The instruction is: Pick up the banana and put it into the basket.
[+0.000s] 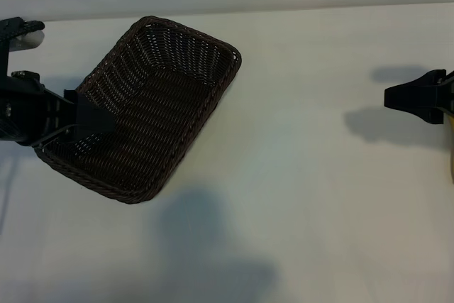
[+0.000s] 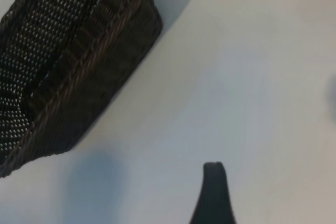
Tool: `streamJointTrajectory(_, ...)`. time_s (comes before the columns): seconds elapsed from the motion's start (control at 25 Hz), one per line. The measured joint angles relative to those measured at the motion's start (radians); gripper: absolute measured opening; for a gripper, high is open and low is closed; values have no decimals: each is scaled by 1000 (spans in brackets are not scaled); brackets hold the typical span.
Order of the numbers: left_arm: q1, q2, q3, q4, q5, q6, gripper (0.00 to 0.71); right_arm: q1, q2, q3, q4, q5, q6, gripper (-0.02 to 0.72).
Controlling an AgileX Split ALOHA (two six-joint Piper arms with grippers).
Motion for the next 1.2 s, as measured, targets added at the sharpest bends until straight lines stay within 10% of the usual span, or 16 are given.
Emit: streamJointTrajectory(1.2, 0, 0, -2, 1, -20, -69, 570, 0, 0, 0, 0, -1, 0, 570)
